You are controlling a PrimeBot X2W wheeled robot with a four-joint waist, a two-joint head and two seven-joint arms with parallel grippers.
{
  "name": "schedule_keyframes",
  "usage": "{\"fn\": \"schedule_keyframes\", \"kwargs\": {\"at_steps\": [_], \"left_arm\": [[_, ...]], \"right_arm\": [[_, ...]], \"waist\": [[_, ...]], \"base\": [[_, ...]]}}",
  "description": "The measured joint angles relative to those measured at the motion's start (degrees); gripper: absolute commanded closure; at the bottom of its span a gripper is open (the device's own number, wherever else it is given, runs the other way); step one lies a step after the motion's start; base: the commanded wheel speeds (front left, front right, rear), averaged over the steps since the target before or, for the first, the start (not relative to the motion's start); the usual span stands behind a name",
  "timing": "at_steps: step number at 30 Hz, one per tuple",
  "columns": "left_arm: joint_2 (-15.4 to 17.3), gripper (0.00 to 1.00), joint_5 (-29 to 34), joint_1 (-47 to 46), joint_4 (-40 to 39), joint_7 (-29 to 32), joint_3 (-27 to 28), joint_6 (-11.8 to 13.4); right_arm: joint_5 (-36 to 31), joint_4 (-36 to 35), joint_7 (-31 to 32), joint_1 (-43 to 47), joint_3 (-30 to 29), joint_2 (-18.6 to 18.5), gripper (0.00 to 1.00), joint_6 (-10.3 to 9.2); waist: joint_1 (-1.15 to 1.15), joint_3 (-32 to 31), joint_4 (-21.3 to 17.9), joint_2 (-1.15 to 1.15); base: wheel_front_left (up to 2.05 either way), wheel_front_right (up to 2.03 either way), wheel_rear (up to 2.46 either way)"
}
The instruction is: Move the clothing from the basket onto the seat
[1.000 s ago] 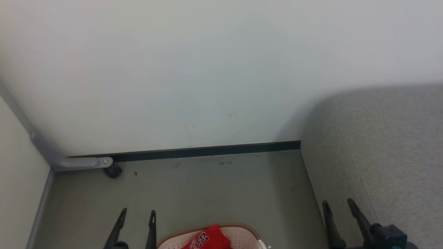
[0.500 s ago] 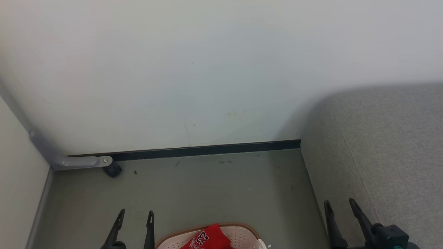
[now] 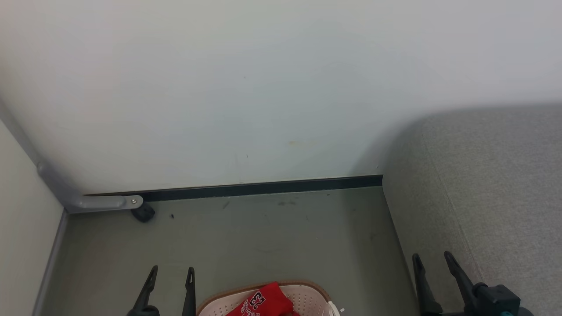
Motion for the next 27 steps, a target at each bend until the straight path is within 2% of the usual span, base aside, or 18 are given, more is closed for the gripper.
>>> {"fn": "schedule_keyframes", "kwargs": {"at_steps": [10, 27], "left_arm": [[0.87, 0.00, 0.03, -2.99, -0.23, 0.00, 0.04, -1.05], [1.96, 0.00, 2.24, -13.39, 6.14, 0.91, -3.72, -4.46]], "right_arm": [[0.01, -2.20, -0.01, -0.42, -0.36, -0.14, 0.00, 0.00], [-1.29, -6.97, -0.27, -11.79, -2.78, -0.78, 0.00, -0.03]], "waist": [[0.00, 3.16, 0.13, 0.00], [0.01, 15.40, -0.77, 0.00]], "base": [[0.00, 0.00, 0.00], [0.00, 0.00, 0.00]]}}
